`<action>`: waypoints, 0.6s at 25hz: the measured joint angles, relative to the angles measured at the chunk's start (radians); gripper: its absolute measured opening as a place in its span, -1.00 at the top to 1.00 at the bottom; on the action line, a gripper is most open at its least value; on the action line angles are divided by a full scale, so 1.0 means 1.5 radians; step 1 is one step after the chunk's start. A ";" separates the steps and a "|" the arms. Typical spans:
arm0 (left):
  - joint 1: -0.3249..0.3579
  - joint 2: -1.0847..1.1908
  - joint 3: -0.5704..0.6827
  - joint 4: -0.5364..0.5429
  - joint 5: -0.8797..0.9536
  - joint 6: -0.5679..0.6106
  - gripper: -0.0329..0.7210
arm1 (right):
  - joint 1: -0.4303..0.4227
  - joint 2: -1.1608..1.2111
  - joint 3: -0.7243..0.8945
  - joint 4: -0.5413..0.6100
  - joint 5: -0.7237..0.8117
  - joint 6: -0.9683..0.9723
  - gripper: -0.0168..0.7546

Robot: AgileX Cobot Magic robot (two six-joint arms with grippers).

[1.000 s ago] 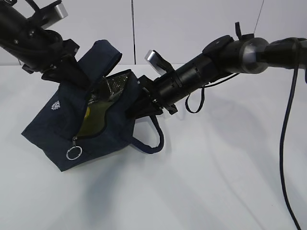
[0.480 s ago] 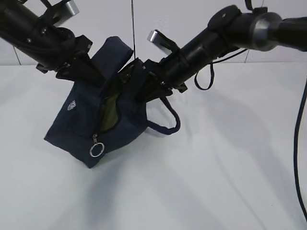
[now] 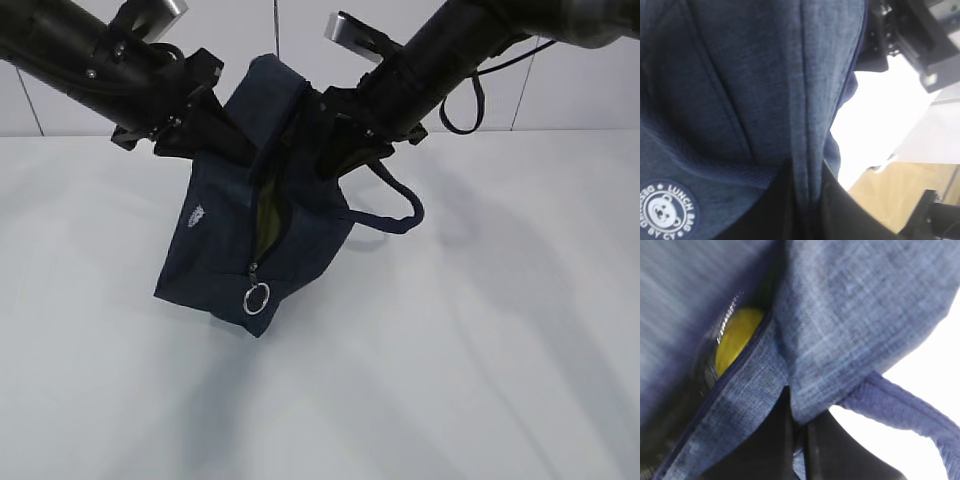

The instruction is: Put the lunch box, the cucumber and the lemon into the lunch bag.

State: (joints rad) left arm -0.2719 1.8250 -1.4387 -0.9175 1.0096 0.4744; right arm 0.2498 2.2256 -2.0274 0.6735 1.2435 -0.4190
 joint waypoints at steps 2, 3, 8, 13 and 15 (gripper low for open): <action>-0.007 0.002 0.000 -0.005 -0.001 0.000 0.87 | 0.000 -0.011 0.000 -0.028 0.004 0.007 0.93; -0.012 0.004 0.000 -0.008 -0.001 0.000 0.87 | 0.000 -0.017 0.000 -0.038 0.006 0.009 0.93; -0.034 0.031 0.000 -0.055 -0.003 0.000 0.87 | 0.000 -0.034 0.000 -0.081 0.010 0.026 0.93; -0.044 0.063 0.000 -0.083 -0.015 0.001 0.87 | 0.000 -0.035 0.000 -0.123 0.010 0.043 0.93; -0.045 0.068 0.000 -0.084 -0.031 0.003 0.87 | 0.000 -0.035 0.002 -0.133 0.010 0.044 0.93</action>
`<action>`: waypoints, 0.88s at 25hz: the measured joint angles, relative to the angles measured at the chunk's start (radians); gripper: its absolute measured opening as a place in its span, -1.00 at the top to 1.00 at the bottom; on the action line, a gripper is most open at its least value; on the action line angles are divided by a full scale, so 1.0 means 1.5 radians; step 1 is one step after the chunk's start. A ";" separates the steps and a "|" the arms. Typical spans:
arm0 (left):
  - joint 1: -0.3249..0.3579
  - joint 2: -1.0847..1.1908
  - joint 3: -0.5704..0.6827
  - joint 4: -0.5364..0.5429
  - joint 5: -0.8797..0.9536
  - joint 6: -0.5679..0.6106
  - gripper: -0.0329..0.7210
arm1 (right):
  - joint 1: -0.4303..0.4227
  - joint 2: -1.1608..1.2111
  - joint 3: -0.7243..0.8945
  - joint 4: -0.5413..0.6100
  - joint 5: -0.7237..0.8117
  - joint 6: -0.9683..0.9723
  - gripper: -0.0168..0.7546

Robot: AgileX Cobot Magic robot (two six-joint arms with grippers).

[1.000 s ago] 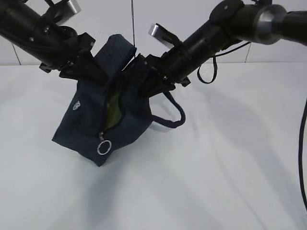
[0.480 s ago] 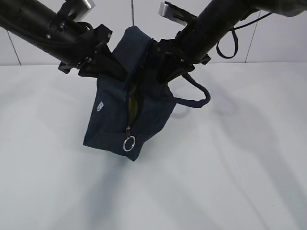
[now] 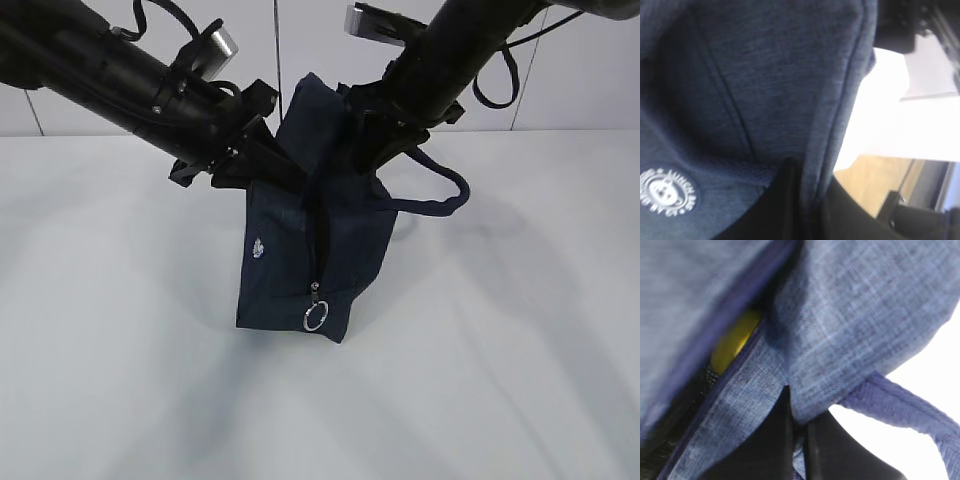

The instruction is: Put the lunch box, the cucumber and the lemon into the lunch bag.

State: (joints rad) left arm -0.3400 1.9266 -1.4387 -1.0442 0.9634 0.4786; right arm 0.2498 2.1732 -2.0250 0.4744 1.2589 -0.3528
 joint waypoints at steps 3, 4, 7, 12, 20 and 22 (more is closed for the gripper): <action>0.000 0.001 0.000 -0.004 -0.020 0.001 0.87 | 0.000 0.000 0.010 -0.004 -0.002 0.001 0.93; 0.000 0.003 0.000 -0.006 -0.022 0.001 0.87 | 0.000 0.000 0.014 -0.004 -0.003 0.001 0.93; -0.001 0.012 0.000 -0.015 -0.023 0.001 0.87 | 0.000 0.000 0.022 -0.004 -0.004 0.001 0.93; -0.001 0.026 0.000 -0.024 -0.023 0.003 0.85 | 0.000 0.000 0.023 0.000 -0.006 -0.007 0.93; -0.001 0.026 0.000 -0.024 -0.023 0.003 0.37 | 0.000 0.000 0.023 0.015 -0.014 -0.011 0.56; -0.001 0.026 0.000 -0.024 -0.023 0.003 0.26 | 0.000 0.000 0.023 0.018 -0.015 -0.013 0.40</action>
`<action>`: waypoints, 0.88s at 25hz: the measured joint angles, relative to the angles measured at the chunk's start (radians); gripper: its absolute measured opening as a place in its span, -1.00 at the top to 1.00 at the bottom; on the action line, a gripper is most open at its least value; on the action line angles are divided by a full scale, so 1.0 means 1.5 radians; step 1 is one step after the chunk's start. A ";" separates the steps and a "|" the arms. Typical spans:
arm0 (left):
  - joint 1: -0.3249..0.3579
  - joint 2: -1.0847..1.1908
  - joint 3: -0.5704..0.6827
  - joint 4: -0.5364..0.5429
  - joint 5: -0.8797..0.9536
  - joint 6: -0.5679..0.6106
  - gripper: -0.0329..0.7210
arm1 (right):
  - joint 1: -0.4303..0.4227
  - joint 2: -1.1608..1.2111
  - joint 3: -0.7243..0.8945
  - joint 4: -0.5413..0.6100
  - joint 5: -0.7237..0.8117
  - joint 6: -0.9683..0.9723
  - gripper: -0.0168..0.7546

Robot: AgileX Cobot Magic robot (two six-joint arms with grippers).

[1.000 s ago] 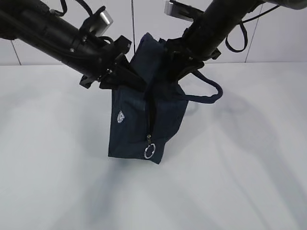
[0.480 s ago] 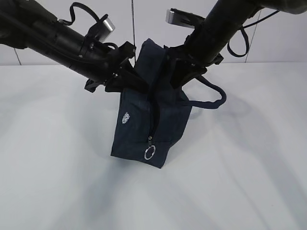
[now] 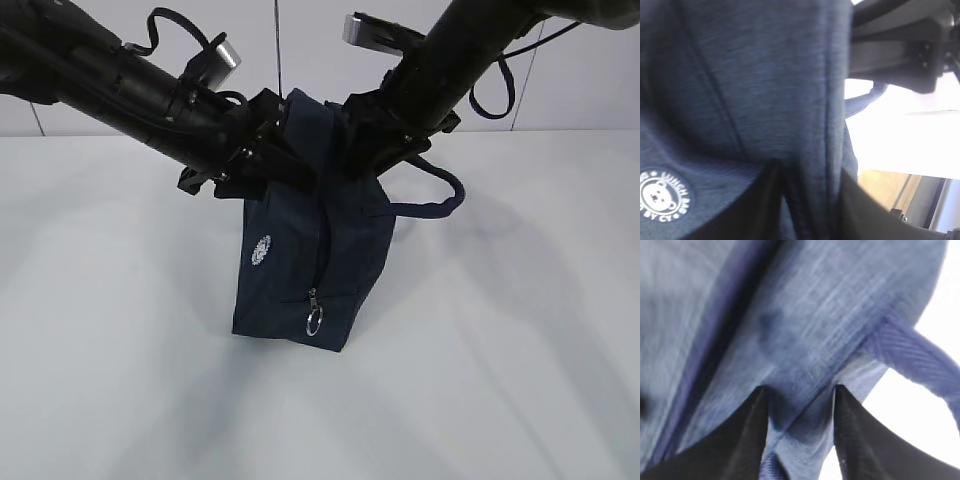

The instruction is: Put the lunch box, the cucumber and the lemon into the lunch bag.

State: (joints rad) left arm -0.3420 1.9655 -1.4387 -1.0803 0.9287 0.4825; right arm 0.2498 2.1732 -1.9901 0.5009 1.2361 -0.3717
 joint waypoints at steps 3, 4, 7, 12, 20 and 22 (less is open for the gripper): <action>0.004 0.000 0.000 0.000 0.003 0.000 0.20 | 0.000 0.000 0.000 0.009 0.000 0.000 0.21; 0.007 0.000 0.000 0.000 0.003 0.000 0.20 | 0.000 0.000 0.000 0.012 0.000 0.000 0.16; 0.024 -0.004 0.000 0.000 0.004 0.000 0.18 | 0.001 0.000 -0.001 0.014 0.000 -0.001 0.11; 0.053 -0.029 0.000 0.019 0.004 0.000 0.17 | 0.001 0.000 -0.035 0.017 0.000 -0.002 0.10; 0.077 -0.083 0.000 0.058 0.006 0.000 0.17 | 0.001 0.000 -0.132 0.023 0.000 0.018 0.09; 0.079 -0.097 0.000 0.075 0.004 0.000 0.17 | 0.001 0.000 -0.160 0.024 0.001 0.028 0.09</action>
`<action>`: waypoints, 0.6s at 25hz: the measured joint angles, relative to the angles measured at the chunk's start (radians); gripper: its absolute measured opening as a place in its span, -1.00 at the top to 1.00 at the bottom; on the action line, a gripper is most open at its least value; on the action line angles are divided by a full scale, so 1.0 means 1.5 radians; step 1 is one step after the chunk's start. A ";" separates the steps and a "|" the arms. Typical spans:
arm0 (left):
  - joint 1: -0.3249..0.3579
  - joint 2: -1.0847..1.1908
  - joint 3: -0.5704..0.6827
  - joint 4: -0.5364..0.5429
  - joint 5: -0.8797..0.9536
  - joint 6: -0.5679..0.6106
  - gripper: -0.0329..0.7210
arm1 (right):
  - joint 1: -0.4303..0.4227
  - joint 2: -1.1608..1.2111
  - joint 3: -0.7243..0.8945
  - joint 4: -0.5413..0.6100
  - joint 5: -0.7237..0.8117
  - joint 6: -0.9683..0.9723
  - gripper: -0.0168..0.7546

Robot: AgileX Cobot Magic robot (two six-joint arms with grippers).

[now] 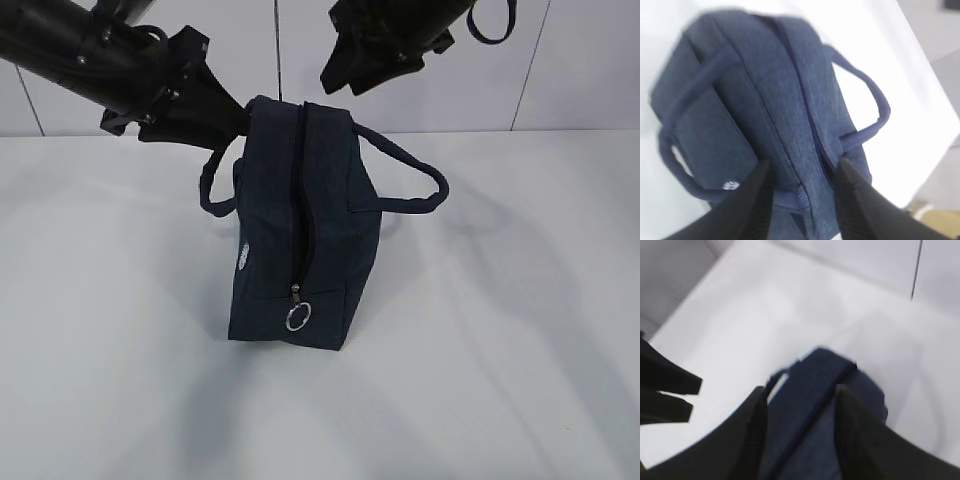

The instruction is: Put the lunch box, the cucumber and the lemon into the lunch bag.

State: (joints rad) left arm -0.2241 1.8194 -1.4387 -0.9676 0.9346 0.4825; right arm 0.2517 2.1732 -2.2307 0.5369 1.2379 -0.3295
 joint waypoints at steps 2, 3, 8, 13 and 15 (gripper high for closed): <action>0.000 -0.018 0.000 0.022 -0.008 0.000 0.17 | 0.000 -0.008 -0.026 0.000 0.001 0.008 0.09; 0.000 -0.030 0.000 0.034 -0.013 0.000 0.17 | 0.000 -0.017 -0.036 0.000 0.002 0.011 0.09; 0.000 -0.088 0.000 0.089 -0.044 0.004 0.17 | 0.000 -0.094 -0.052 0.001 -0.023 0.020 0.09; 0.000 -0.146 0.000 0.125 -0.067 0.015 0.17 | 0.000 -0.179 -0.053 0.003 -0.082 0.022 0.09; 0.000 -0.172 0.000 0.131 -0.076 0.021 0.17 | 0.000 -0.217 -0.053 0.003 -0.104 0.014 0.09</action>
State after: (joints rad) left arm -0.2241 1.5618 -1.4387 -0.7713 0.8203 0.5145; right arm 0.2517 1.8482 -2.3105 0.5412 1.0813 -0.3083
